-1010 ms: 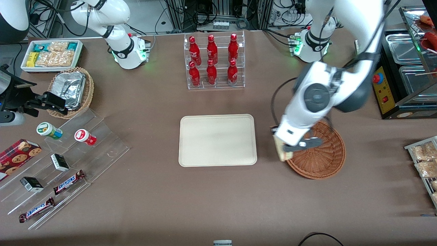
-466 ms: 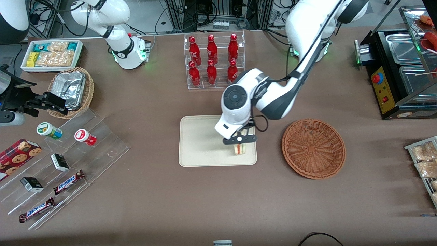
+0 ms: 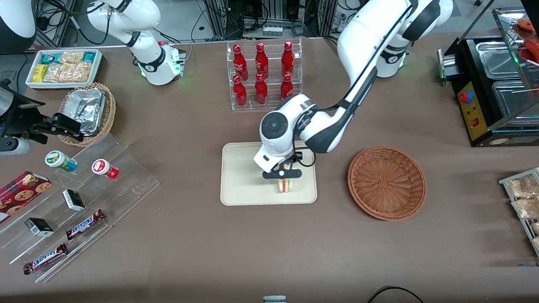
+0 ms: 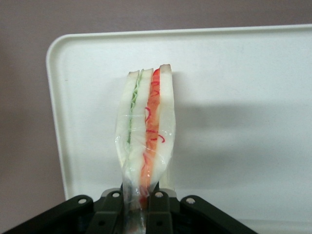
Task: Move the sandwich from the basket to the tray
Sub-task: 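Lower the sandwich onto the tray and open the left gripper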
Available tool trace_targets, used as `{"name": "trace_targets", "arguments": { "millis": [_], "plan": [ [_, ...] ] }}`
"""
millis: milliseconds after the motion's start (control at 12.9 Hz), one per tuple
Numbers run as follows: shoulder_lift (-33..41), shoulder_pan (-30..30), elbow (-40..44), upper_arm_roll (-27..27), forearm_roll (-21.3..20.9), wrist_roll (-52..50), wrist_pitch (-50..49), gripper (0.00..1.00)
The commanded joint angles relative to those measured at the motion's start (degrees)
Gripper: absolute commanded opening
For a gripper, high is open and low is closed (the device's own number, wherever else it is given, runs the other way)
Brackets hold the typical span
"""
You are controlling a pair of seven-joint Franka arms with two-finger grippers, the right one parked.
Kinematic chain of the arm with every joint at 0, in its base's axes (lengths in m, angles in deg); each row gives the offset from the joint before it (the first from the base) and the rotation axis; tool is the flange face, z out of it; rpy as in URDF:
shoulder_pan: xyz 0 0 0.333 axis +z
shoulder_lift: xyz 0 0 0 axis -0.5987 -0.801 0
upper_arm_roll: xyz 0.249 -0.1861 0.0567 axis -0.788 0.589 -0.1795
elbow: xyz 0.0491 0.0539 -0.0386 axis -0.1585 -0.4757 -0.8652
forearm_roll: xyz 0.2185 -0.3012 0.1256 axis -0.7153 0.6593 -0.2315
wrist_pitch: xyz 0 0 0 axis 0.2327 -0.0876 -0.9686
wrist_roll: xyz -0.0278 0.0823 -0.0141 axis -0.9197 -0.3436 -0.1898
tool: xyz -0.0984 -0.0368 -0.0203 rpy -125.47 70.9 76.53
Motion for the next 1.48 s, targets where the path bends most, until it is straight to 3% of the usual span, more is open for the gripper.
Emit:
{"name": "trace_targets", "arguments": {
  "millis": [0,311,388,466,854,1165,1398],
  "plan": [
    [-2.90,-2.53,3.36,-0.82,-2.39,-3.51,0.39,0.00],
    [-3.96,-3.15,3.54,-0.82,-3.36,-3.96,0.39,0.00],
    [-3.87,-3.06,3.54,-0.82,-3.28,-3.79,0.39,0.66],
    [-3.43,-2.89,3.54,-0.82,-3.27,-3.78,0.30,1.00],
    [3.15,-2.01,3.63,-0.82,-2.40,-3.96,-4.52,1.00],
    [11.49,2.99,3.54,-0.82,1.55,-3.87,-12.26,1.00],
    [17.47,8.61,3.28,-0.73,2.09,-2.82,-18.31,1.00]
  ]
}}
